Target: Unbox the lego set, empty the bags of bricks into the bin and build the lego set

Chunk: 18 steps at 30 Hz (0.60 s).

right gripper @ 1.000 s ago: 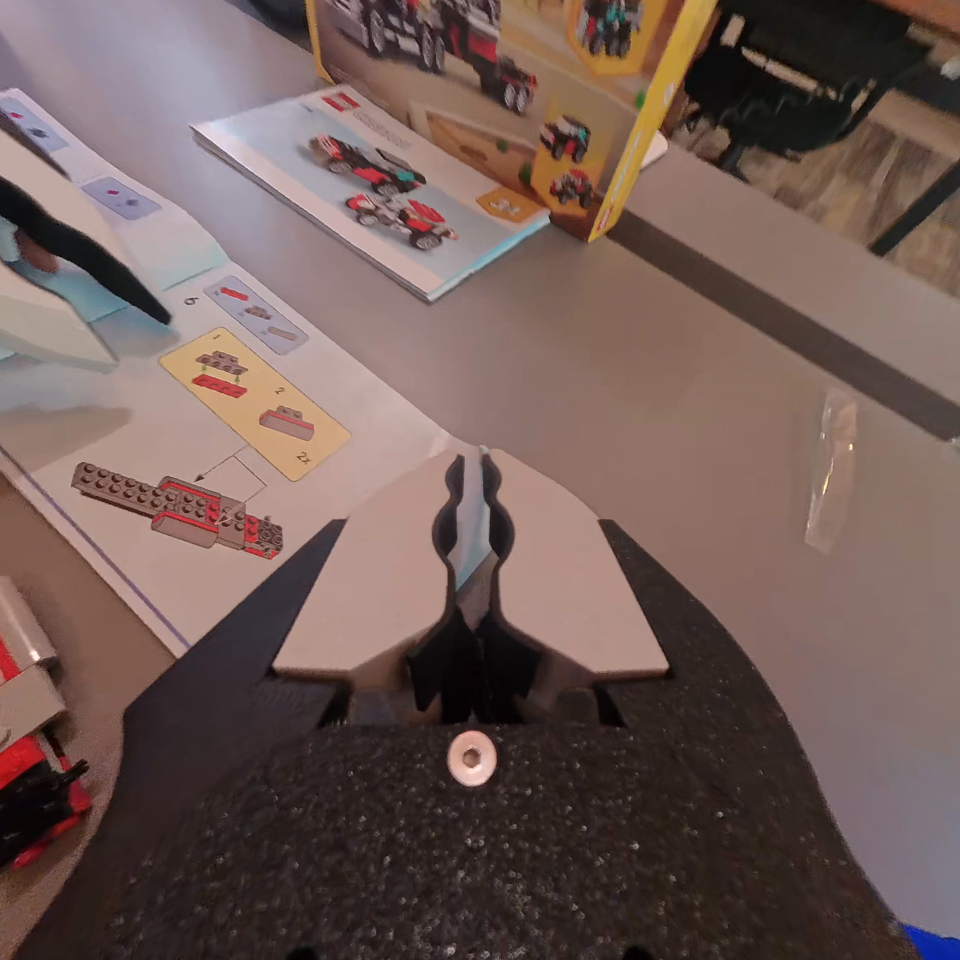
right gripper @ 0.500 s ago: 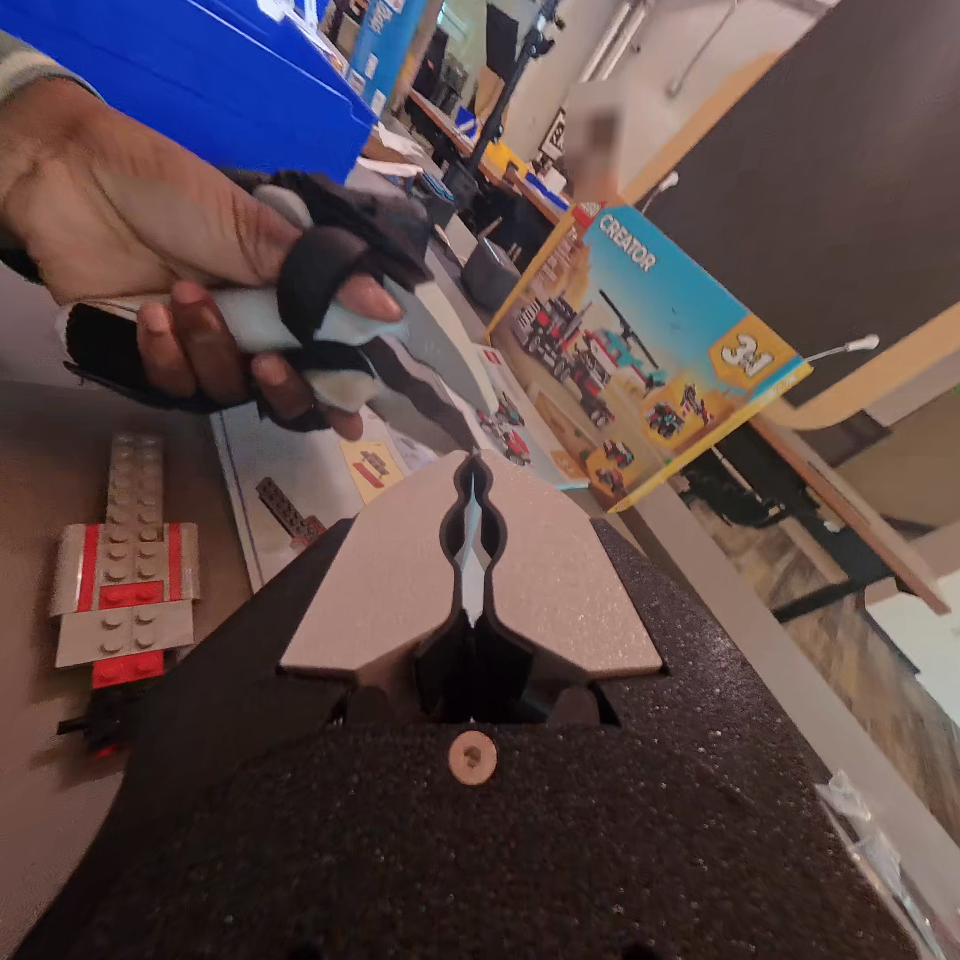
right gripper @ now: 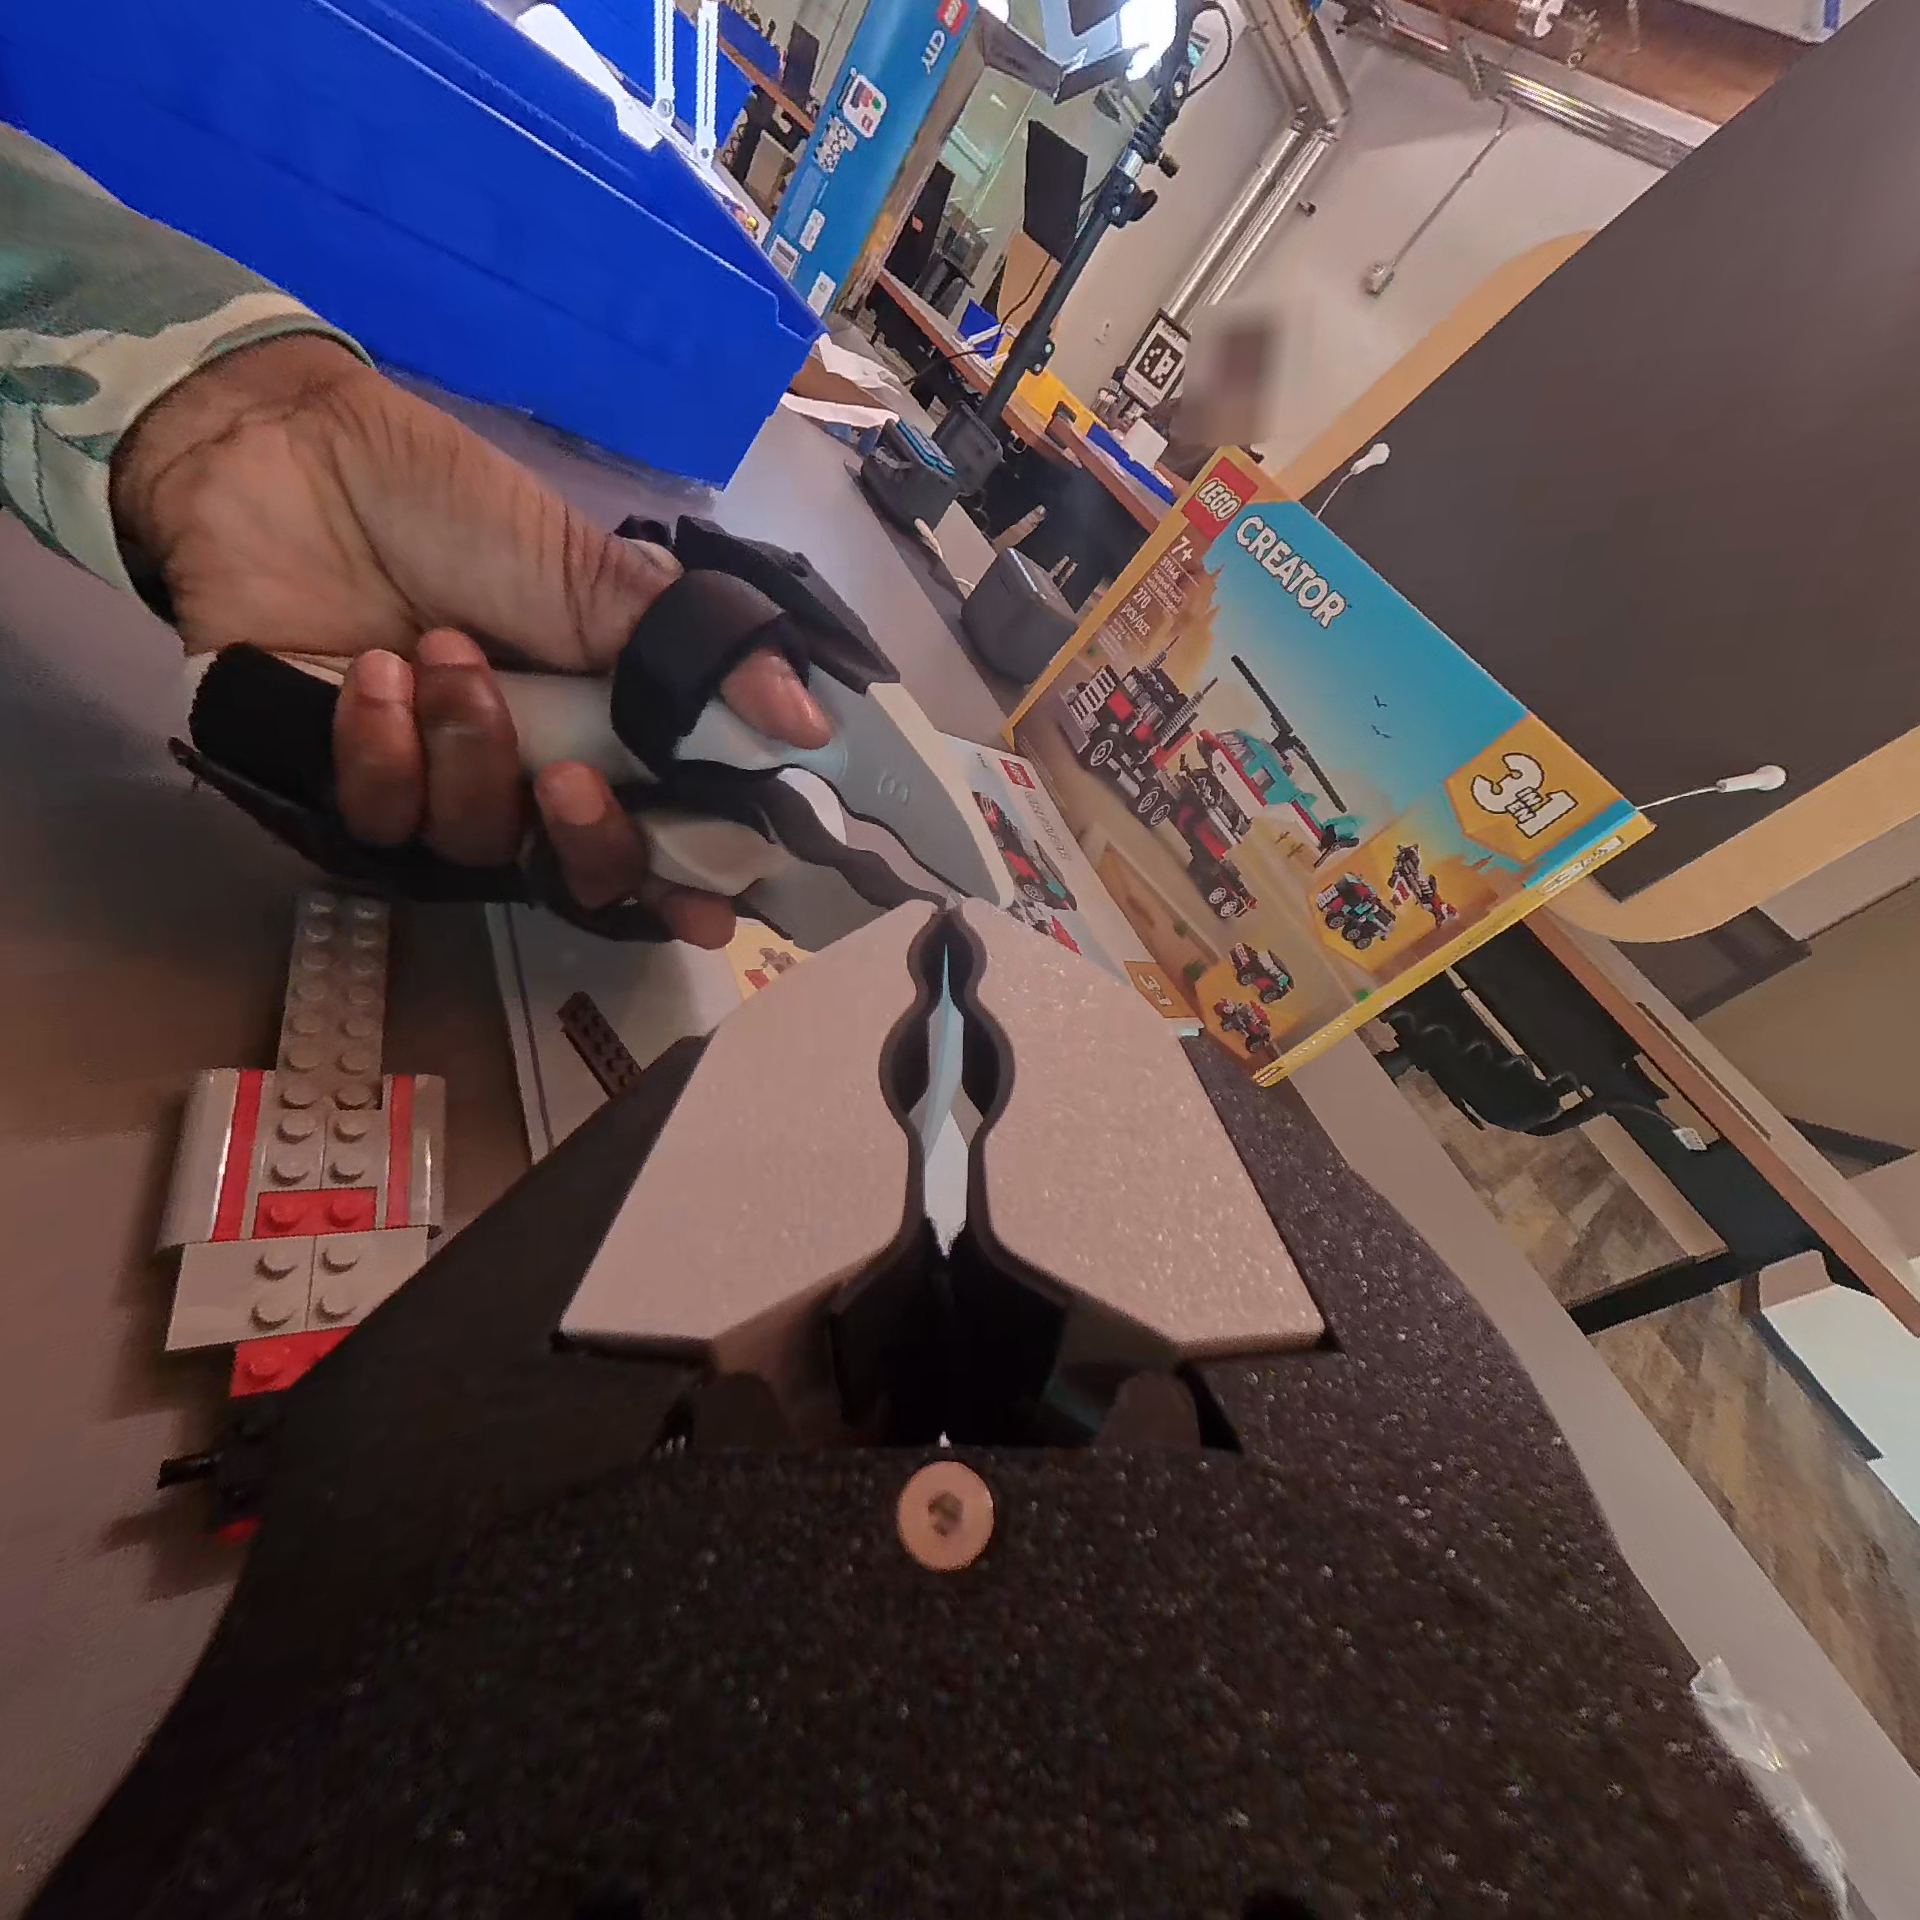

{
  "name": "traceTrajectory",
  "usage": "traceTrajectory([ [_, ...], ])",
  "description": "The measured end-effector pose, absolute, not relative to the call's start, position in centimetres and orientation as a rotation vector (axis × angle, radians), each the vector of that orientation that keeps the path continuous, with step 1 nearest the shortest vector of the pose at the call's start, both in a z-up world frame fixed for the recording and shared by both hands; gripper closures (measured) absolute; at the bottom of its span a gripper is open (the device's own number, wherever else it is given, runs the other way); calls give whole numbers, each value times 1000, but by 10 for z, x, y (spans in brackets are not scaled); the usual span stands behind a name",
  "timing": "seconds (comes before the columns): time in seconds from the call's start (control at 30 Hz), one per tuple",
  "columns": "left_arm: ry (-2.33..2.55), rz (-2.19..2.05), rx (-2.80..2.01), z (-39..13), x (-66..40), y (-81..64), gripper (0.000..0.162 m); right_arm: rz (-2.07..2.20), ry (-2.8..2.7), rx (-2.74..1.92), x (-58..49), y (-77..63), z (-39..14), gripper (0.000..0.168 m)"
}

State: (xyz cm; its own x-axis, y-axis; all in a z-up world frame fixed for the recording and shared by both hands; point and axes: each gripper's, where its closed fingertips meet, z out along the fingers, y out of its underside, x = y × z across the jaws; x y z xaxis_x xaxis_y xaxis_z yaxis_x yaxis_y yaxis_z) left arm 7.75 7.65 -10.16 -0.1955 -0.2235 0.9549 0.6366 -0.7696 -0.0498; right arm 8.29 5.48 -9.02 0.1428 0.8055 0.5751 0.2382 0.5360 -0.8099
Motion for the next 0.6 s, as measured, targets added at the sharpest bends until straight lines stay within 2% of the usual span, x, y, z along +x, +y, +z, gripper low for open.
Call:
traceTrajectory([
  [0.6,-470,-2034,-1511,-104,80,74,152,524,-1399,-975,84,56,-89,168],
])
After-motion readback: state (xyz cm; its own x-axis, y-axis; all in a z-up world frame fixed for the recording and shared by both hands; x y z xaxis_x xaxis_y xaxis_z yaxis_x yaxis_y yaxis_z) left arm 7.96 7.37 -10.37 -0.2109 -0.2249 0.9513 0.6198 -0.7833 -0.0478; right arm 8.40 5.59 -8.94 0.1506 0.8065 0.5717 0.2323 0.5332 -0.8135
